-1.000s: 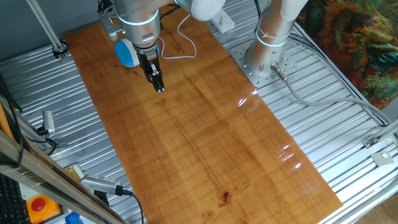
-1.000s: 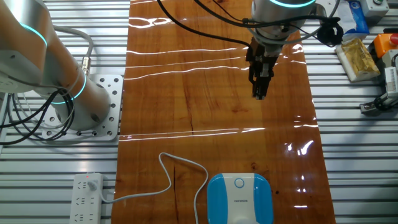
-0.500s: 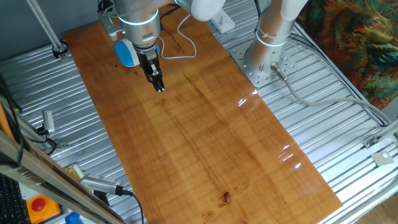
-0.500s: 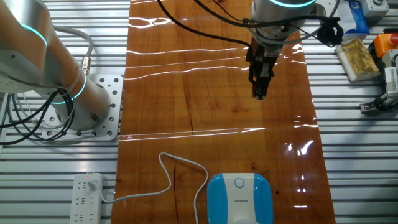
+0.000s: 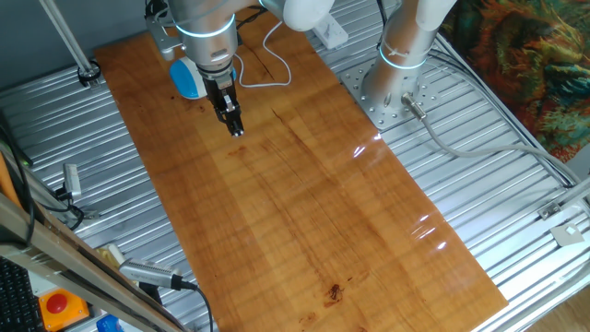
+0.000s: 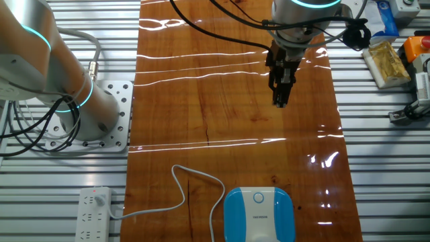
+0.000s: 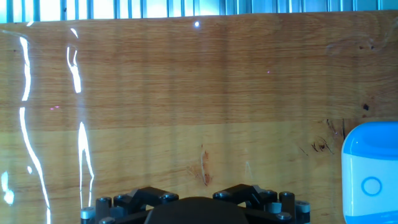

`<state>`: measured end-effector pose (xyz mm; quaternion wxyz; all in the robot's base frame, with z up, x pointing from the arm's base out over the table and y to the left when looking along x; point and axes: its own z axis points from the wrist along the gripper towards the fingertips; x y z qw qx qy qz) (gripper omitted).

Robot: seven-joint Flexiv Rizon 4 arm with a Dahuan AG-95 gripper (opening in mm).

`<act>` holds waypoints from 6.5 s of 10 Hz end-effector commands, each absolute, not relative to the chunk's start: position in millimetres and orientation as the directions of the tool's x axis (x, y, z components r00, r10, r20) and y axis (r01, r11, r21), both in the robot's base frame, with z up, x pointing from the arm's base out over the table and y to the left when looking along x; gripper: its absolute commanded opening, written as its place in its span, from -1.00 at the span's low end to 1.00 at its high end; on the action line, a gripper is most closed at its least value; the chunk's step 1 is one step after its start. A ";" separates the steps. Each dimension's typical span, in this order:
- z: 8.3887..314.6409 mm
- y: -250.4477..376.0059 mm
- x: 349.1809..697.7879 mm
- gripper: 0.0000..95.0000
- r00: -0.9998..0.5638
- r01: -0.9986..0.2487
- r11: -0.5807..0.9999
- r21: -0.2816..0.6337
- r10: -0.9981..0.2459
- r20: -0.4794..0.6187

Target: Turn on the desk lamp by pressing the button

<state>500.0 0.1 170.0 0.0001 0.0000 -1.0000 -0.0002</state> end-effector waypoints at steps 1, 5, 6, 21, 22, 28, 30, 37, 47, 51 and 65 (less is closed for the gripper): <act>170.0 0.0 500.0 -1.00 -0.997 0.057 0.997 -0.059 0.053 -0.062; 170.1 0.0 500.0 -1.00 -0.997 0.056 0.996 -0.064 0.053 -0.060; 170.1 0.0 500.0 -1.00 -0.997 0.056 0.996 -0.063 0.053 -0.060; 141.1 -58.3 492.1 -1.00 -0.997 0.064 0.997 -0.044 0.061 -0.054; 137.2 -72.0 491.1 -1.00 -0.997 0.051 0.998 -0.043 0.049 -0.052; 138.5 -127.5 497.4 -1.00 -0.968 0.246 0.969 -0.021 0.245 -0.050; 139.5 -136.6 498.2 -1.00 -0.966 0.254 0.966 -0.037 0.252 -0.048; 137.0 -152.8 495.0 -1.00 -0.966 0.254 0.967 0.007 0.255 -0.044; 137.1 -152.7 495.0 -1.00 -0.966 0.254 0.967 0.014 0.255 -0.042; 137.1 -152.7 495.0 -1.00 -0.966 0.254 0.967 0.011 0.255 -0.040; 137.6 -152.7 494.5 -1.00 -0.966 0.254 0.967 0.006 0.254 -0.041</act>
